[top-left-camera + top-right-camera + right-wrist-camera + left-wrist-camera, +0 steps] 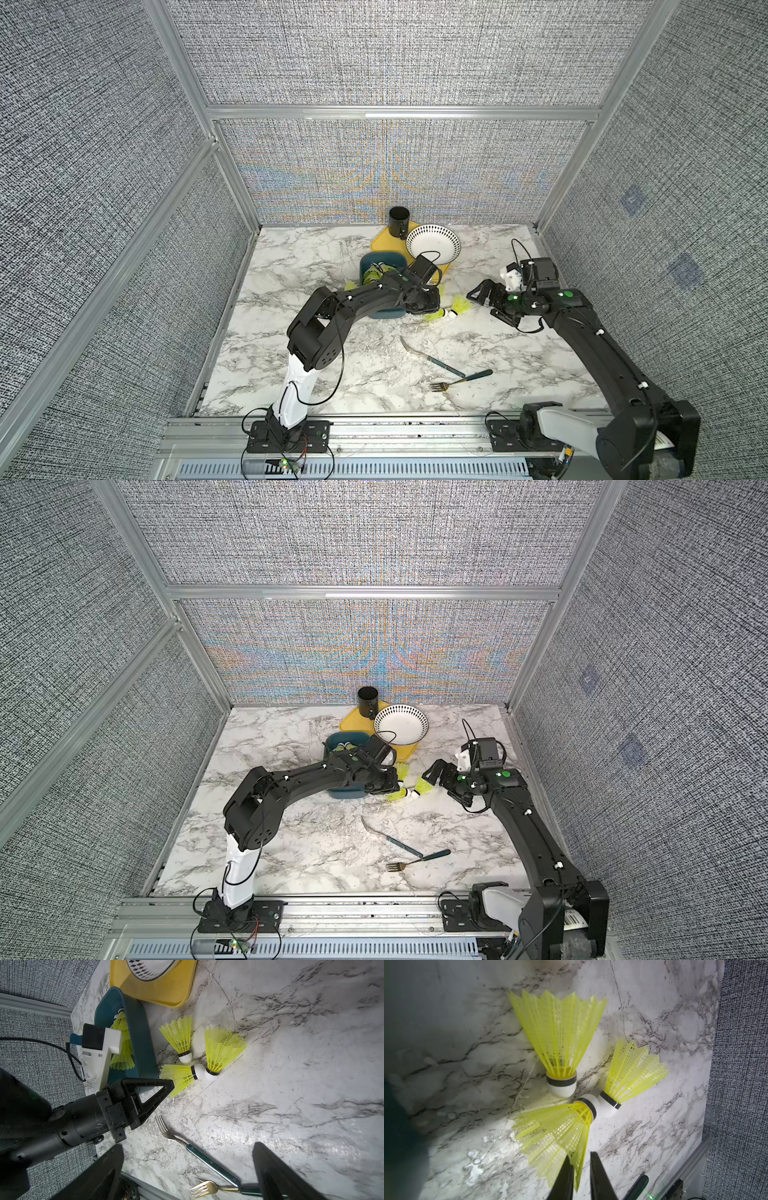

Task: Put the shuttlecocks into the storage box
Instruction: Pick up the shuttlecock at the center of the board.

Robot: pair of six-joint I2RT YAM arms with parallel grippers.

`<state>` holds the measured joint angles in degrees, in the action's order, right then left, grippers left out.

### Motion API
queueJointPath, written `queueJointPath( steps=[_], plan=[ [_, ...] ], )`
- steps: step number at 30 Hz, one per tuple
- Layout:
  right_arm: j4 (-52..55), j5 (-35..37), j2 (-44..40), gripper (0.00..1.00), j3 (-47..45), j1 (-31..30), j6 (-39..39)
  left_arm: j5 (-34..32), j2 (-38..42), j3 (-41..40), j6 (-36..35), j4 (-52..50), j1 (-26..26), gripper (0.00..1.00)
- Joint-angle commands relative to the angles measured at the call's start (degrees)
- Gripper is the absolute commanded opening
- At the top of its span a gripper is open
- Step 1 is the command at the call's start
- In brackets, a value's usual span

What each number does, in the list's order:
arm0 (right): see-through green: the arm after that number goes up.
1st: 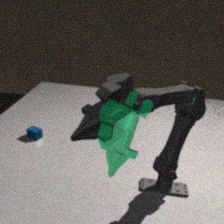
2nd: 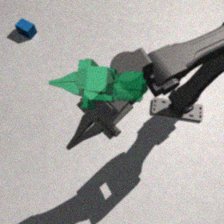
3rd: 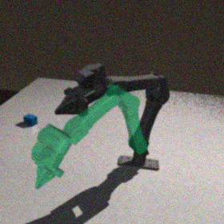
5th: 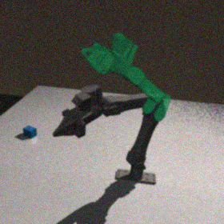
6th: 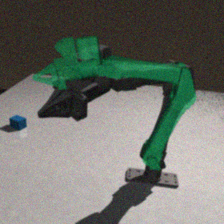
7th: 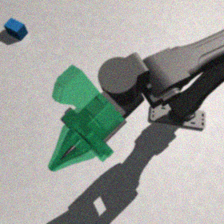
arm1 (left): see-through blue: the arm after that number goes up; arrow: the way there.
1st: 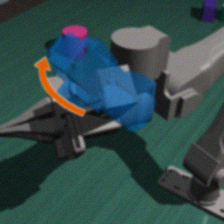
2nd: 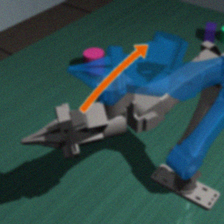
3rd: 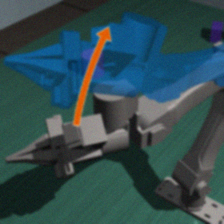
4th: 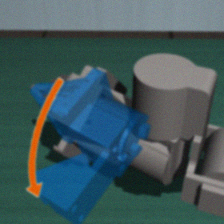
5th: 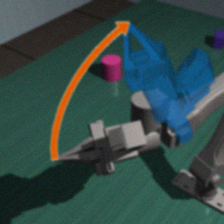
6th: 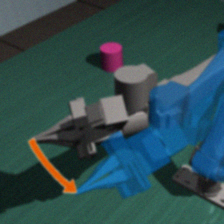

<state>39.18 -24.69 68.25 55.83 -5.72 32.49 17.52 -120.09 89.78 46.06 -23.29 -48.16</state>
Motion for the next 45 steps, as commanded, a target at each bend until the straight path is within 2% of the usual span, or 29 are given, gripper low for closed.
queueJointPath(
  steps=[1, 4, 18, 25, 35, 45],
  plan=[
    [-0.33, -0.67, 0.36, 0.98, 0.42, 0.08, -0.28, 0.13, -0.23, 0.31, -0.45, -0.71, 0.08, 0.14],
    [-0.59, -0.74, 0.49, 0.98, 0.47, 0.09, -0.41, -0.02, 0.09, 0.11, -0.11, -0.66, 0.09, 0.02],
    [-2.13, -3.36, 0.85, 0.98, 0.33, 0.09, -0.63, -1.52, 8.71, -4.12, 5.35, 0.41, 0.08, 0.02],
    [-4.53, -9.80, 0.86, 0.99, 0.66, -0.16, -1.74, -4.78, 15.72, -9.37, 10.30, 0.62, 0.09, 0.02],
    [-7.68, -15.28, 2.70, 0.99, 2.13, -2.64, -2.14, -13.45, 26.66, -17.59, 19.91, 2.06, 0.09, 0.02],
    [-11.31, -18.35, 8.48, 0.99, 5.15, -10.18, -2.76, -29.28, 36.81, -25.49, 34.68, 0.70, 0.22, 0.02]
  ],
)
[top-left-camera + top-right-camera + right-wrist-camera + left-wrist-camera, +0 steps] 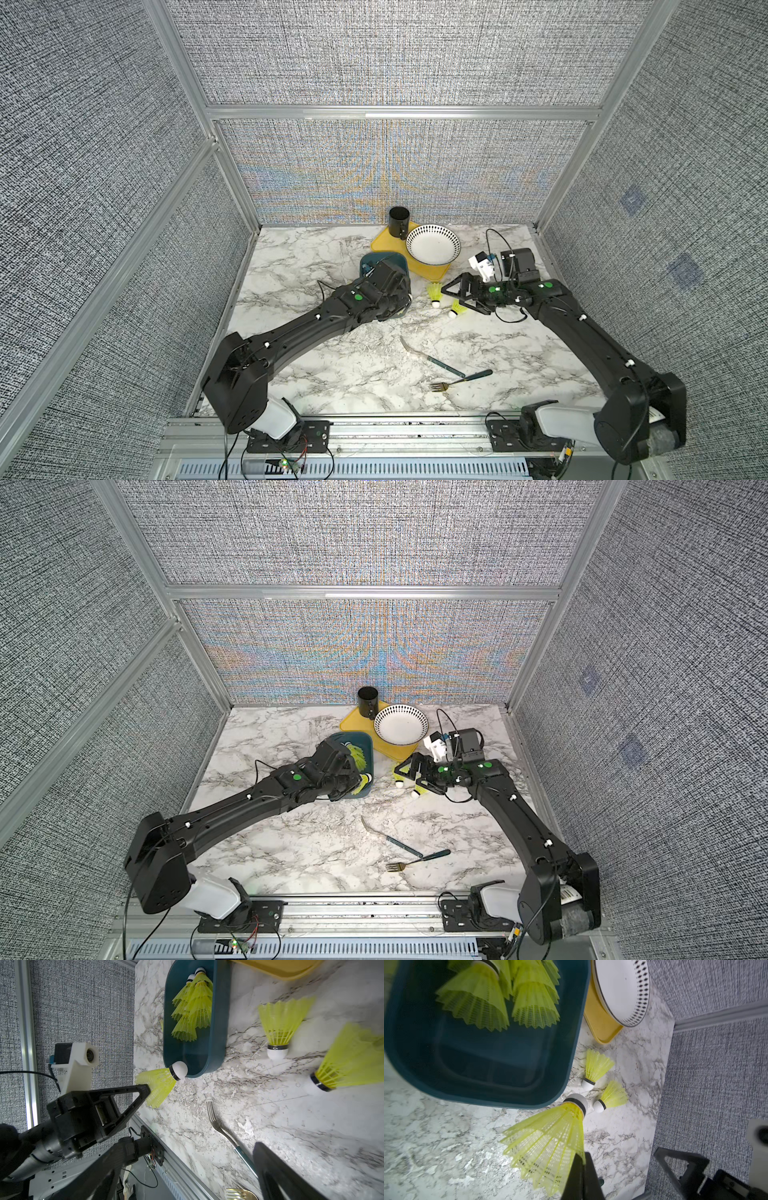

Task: Put the shuttlecocks into the storage box
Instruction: Pick up the shuttlecock at the center of the board, then place the shuttlecock in the storage box.

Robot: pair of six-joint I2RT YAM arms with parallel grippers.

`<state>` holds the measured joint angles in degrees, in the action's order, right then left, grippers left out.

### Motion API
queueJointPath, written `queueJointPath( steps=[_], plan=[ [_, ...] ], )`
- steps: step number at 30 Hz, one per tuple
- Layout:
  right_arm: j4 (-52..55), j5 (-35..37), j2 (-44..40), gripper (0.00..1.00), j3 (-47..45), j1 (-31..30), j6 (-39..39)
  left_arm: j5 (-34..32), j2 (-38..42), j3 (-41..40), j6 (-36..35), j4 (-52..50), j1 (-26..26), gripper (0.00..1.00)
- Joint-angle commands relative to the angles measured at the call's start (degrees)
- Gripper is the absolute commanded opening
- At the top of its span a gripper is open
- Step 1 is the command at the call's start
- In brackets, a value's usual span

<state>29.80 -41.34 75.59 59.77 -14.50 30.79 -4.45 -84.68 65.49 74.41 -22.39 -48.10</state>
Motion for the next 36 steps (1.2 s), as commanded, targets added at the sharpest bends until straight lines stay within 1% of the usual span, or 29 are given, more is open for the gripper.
queueJointPath(
  steps=[1, 6, 10, 15, 20, 24, 27, 36],
  plan=[
    [-1.79, -1.30, 1.69, 0.99, 1.92, -2.30, -1.49, -9.18, 2.17, -1.98, 7.92, -0.07, 0.18, 0.02],
    [-2.08, -0.93, 4.04, 0.99, 3.90, -4.29, -2.02, -17.25, 4.78, -5.64, 14.73, 1.03, 0.41, 0.02],
    [-2.38, -0.93, 5.25, 0.99, 4.46, -4.77, -1.87, -19.37, 4.99, -6.01, 22.18, -1.78, 1.46, 0.02],
    [-2.36, -0.84, 6.65, 0.99, 5.26, -4.98, -2.22, -17.88, 2.74, -2.83, 28.98, -8.94, 2.72, 0.02],
    [-1.82, -1.02, 9.22, 0.99, 6.58, -5.19, -3.27, -14.82, 0.35, -1.91, 32.88, -9.26, 3.41, 0.02],
    [-2.24, -1.27, 10.75, 0.99, 8.09, -5.44, -2.97, -12.82, -1.65, -1.14, 35.15, -9.27, 3.61, 0.02],
    [-2.36, -1.26, 11.48, 0.99, 9.29, -5.71, -2.85, -12.55, -2.96, -0.53, 35.79, -8.09, 3.88, 0.02],
    [-2.18, -1.18, 11.29, 0.99, 8.55, -5.73, -3.21, -9.33, -7.58, 2.88, 37.74, -8.35, 5.72, 0.02]
  ],
)
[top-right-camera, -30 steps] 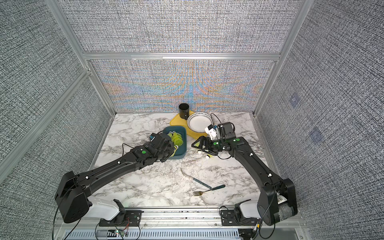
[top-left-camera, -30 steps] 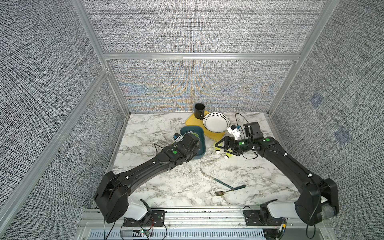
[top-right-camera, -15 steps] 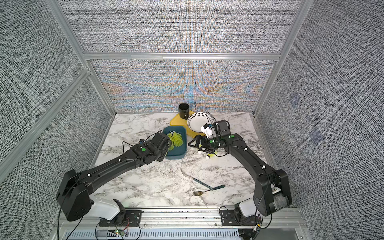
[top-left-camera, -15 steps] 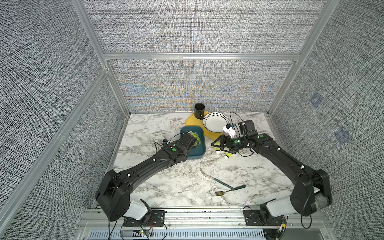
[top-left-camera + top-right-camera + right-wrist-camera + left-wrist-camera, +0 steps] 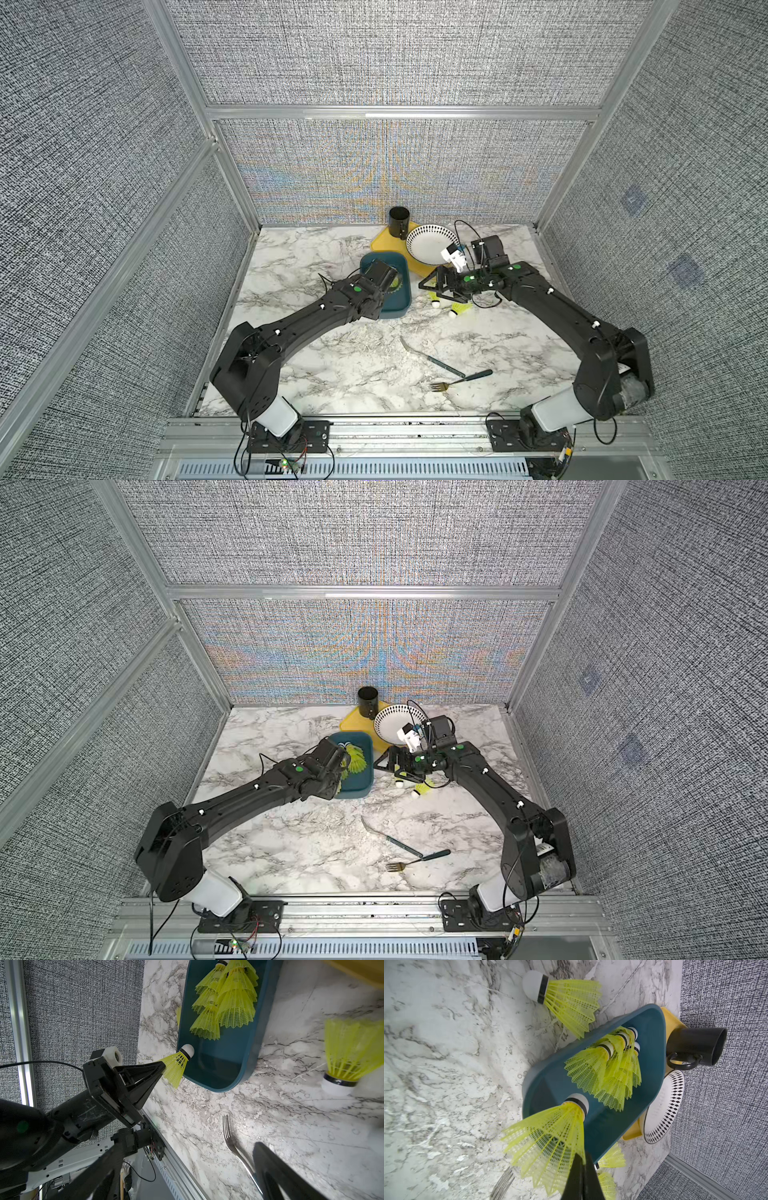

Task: Put the shuttlecocks into the storage box
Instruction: Place the shuttlecock in the storage box.

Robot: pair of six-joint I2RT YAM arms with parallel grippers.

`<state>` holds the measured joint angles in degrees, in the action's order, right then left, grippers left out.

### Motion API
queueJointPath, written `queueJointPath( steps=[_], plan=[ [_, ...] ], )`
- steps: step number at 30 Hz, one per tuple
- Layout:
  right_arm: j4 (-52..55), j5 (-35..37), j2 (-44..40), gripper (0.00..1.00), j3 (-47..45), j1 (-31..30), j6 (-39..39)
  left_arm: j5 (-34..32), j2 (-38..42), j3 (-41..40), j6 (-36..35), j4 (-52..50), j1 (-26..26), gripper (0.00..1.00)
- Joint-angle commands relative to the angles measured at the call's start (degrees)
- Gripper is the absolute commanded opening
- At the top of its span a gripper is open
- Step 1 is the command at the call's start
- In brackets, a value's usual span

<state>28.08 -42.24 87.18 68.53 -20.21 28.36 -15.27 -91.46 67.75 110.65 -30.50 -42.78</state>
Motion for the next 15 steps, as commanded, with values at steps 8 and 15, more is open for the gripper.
queueJointPath(
  steps=[8, 15],
  plan=[
    [-0.66, -0.29, -0.58, 0.99, -0.77, -0.06, -0.59, 1.94, -5.32, 3.76, 0.13, 2.22, 2.04, 0.02],
    [-0.48, -0.16, -0.60, 0.99, -0.77, -0.09, -0.76, 1.09, -7.99, 2.98, -1.32, 6.59, 3.01, 0.02]
  ],
)
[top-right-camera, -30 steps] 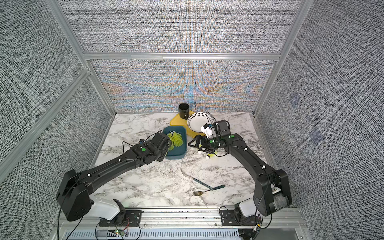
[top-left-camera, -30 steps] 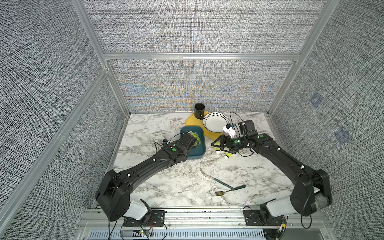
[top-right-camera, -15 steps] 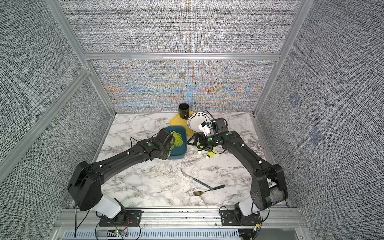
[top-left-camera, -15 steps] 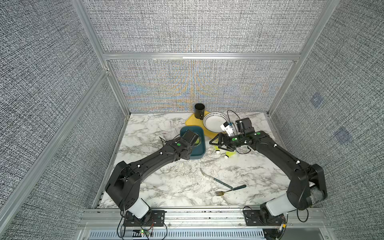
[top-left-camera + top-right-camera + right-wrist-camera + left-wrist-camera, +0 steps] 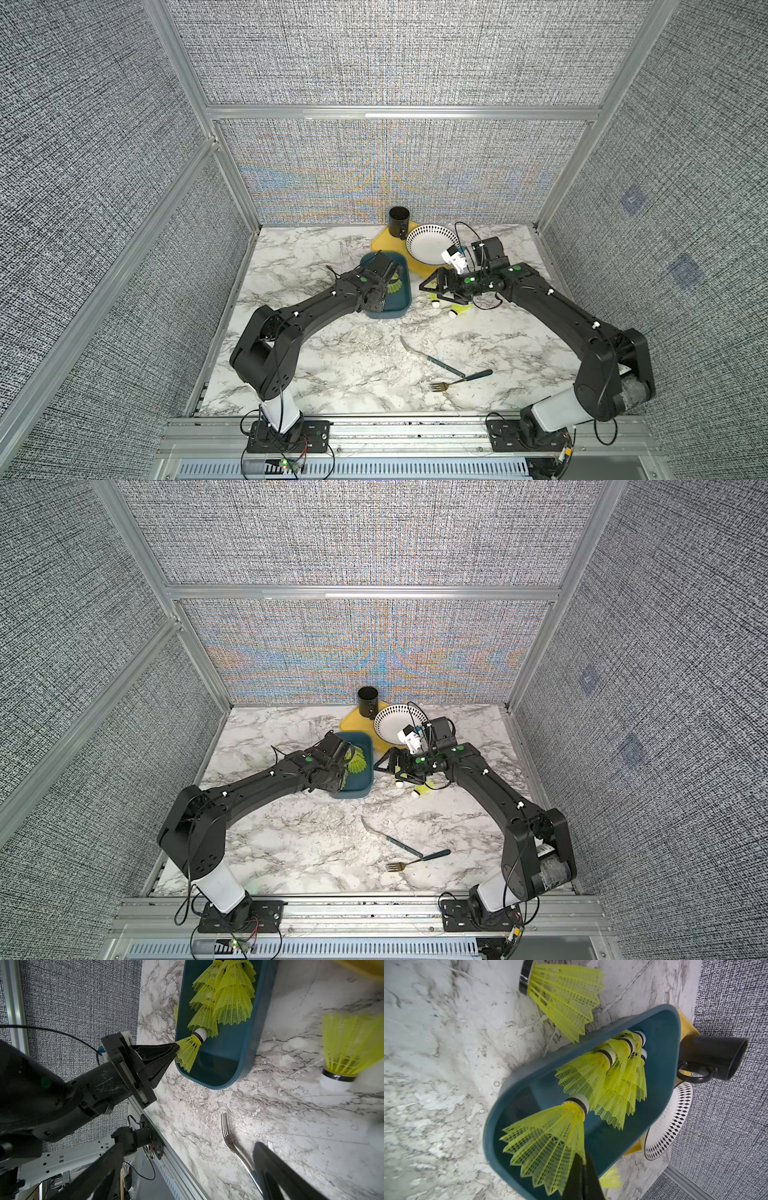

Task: Put the shuttlecocks into the storage box
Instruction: Place the shuttlecock in the storage box.

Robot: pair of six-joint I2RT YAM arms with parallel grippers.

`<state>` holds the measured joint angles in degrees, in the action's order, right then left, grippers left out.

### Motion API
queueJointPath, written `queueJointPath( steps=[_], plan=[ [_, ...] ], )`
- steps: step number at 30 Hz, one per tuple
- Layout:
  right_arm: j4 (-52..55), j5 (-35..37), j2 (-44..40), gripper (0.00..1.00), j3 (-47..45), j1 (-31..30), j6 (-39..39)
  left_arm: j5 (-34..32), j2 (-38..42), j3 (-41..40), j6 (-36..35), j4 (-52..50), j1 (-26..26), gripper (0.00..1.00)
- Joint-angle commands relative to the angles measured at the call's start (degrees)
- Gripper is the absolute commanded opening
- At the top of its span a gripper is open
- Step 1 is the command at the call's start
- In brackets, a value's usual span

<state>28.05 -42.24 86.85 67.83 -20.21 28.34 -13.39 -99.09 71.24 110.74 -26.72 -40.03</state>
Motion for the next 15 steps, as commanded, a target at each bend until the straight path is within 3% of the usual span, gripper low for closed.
queueJointPath(
  steps=[1, 15],
  plan=[
    [-0.45, -0.19, -0.28, 0.99, -0.07, -0.05, -0.74, -1.21, -0.46, -0.95, -1.86, 4.42, 0.39, 0.02],
    [-4.34, -4.51, 3.17, 0.99, 0.73, 1.04, 2.89, -3.78, -0.68, -10.13, -6.06, 21.34, 1.10, 0.02]
  ],
)
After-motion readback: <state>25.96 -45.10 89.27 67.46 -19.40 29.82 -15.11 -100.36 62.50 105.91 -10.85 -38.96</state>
